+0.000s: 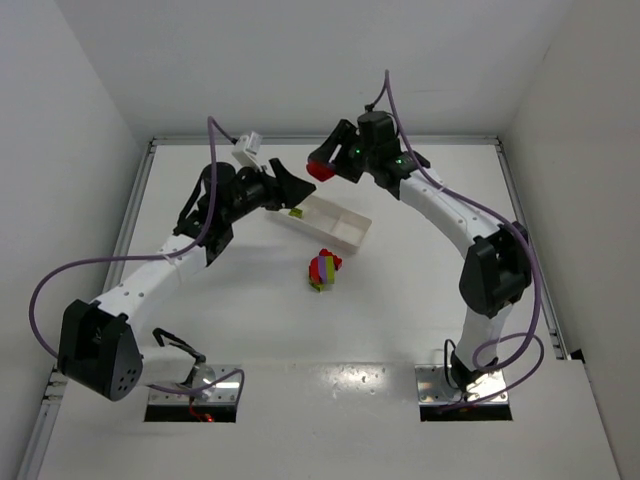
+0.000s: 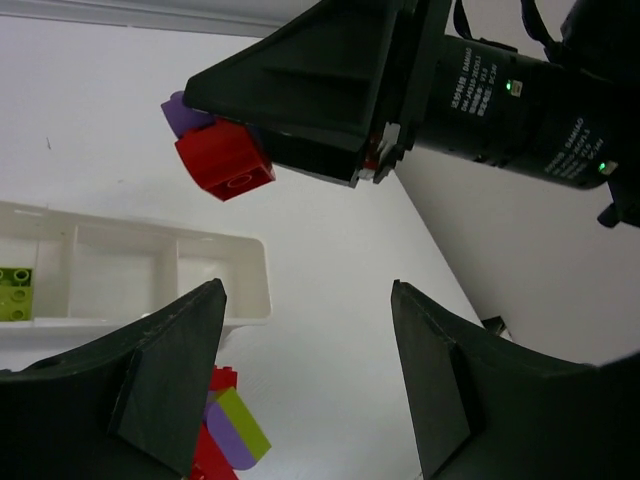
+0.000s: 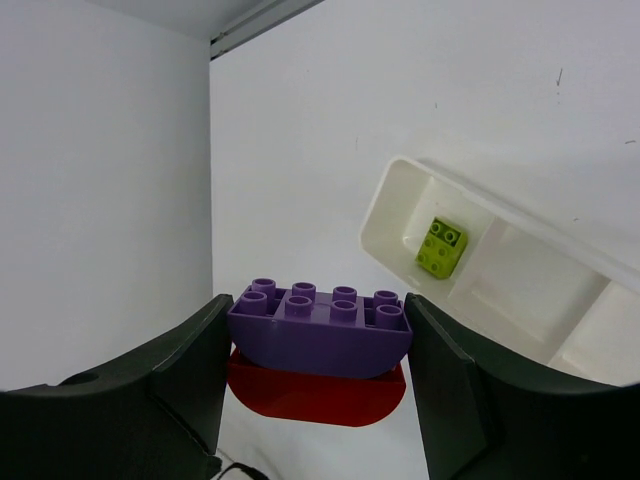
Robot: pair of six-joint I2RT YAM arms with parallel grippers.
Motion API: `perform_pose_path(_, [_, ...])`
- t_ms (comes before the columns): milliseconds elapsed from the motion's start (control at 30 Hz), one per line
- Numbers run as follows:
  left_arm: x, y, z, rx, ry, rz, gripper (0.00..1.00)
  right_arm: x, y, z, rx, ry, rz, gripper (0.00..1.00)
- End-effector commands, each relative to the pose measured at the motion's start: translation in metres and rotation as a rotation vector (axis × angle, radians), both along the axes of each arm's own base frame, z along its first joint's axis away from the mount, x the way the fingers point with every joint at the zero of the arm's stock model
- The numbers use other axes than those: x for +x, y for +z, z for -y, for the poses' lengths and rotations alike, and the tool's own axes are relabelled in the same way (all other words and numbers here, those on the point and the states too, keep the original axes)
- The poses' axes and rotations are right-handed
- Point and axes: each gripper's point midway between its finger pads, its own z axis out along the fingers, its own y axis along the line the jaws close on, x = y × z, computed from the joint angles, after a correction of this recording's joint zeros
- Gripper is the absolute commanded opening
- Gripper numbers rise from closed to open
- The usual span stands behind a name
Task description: Sort the legos into containers by color
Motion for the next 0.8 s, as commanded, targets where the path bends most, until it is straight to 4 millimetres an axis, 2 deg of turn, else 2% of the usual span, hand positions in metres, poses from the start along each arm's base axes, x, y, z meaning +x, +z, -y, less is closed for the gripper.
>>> perform_pose_path(0, [0.008, 0.027, 0.006, -0.093, 0.02, 0.023, 0.73, 0.003, 0.047, -0.001, 0.035, -0.083, 0.088, 0.0])
perform_pose_path(67, [0.012, 0.023, 0.01, -0.094, 0.009, 0.024, 0.73, -0.002, 0.048, -0.008, 0.057, -0.065, 0.074, 0.0])
perform_pose_path(167, [0.023, 0.018, 0.002, -0.081, 0.067, 0.022, 0.73, -0.006, 0.055, -0.017, 0.082, -0.039, 0.08, 0.0])
perform_pose_path(300, [0.031, 0.007, -0.003, -0.052, 0.089, 0.011, 0.73, -0.01, 0.067, -0.017, 0.093, -0.023, 0.106, 0.0])
perform_pose_path(333, [0.031, 0.007, -0.003, -0.052, 0.089, 0.011, 0.73, -0.015, 0.062, -0.022, 0.091, -0.006, 0.094, 0.0])
perform_pose_path(367, [0.031, 0.006, -0.003, -0.044, 0.089, 0.018, 0.73, -0.017, 0.067, -0.022, 0.099, 0.003, 0.1, 0.0])
perform_pose_path(633, [0.033, 0.003, 0.001, -0.046, 0.069, 0.019, 0.73, -0.021, 0.062, -0.026, 0.094, 0.012, 0.091, 0.0])
perform_pose_path(767, [0.033, 0.008, 0.001, -0.061, 0.069, 0.032, 0.73, -0.024, 0.062, -0.031, 0.094, 0.022, 0.09, 0.0])
